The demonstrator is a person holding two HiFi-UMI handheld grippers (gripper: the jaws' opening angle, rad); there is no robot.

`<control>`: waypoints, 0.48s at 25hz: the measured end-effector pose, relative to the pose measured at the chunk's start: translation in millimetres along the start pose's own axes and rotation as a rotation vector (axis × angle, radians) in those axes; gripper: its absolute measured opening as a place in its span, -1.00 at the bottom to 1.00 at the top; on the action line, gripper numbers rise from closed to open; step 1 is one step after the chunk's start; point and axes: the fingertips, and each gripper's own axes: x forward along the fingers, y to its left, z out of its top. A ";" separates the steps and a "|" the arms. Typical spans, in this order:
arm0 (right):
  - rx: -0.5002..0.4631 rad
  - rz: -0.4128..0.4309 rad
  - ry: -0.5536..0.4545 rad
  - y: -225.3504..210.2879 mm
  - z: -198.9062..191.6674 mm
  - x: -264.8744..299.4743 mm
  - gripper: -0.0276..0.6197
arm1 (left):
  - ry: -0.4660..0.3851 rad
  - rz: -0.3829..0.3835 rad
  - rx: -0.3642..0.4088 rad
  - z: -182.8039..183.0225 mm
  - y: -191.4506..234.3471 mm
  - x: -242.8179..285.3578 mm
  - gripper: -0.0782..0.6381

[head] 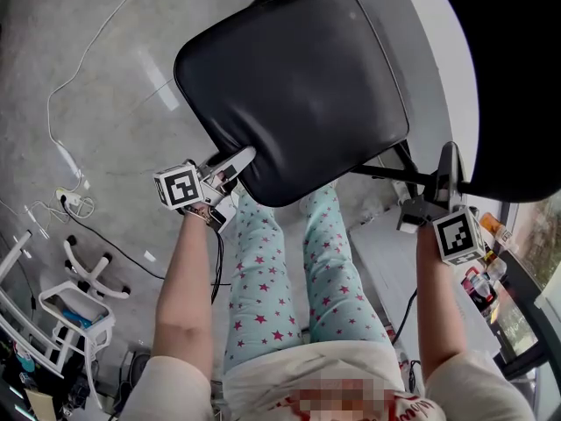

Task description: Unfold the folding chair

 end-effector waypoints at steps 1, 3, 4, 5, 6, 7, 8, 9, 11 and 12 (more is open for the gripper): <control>-0.010 0.003 0.013 1.0 -2.6 -0.9 -0.84 | -0.002 0.003 0.000 -0.7 1.2 -0.2 0.05; 0.002 0.000 0.021 -1.0 -4.4 -1.0 -0.84 | -0.002 0.006 0.012 -1.3 0.5 1.2 0.05; 0.015 -0.006 0.016 -2.8 -3.9 -0.6 -0.84 | 0.000 0.010 0.024 -0.9 0.5 1.7 0.05; 0.026 -0.012 0.009 -3.7 -3.3 -0.1 -0.84 | 0.001 0.010 0.032 -0.3 0.6 1.9 0.05; 0.030 -0.017 0.005 -3.3 -3.2 0.5 -0.84 | -0.002 0.004 0.033 1.1 0.7 1.9 0.05; 0.025 -0.019 0.003 -1.8 -3.6 1.0 -0.84 | -0.008 -0.009 0.031 2.9 0.8 1.5 0.05; 0.014 -0.020 0.005 0.1 -4.3 1.4 -0.84 | -0.011 -0.020 0.028 4.3 1.3 0.2 0.05; 0.004 -0.019 0.009 1.6 -5.4 1.5 -0.82 | -0.007 -0.027 0.027 4.5 2.4 -1.9 0.05; 0.003 -0.016 0.018 1.8 -7.8 0.7 -0.62 | 0.017 -0.031 0.033 2.7 3.0 -4.4 0.06; 0.004 -0.013 0.024 1.1 -9.0 0.0 -0.50 | 0.034 -0.031 0.041 1.0 1.8 -3.7 0.08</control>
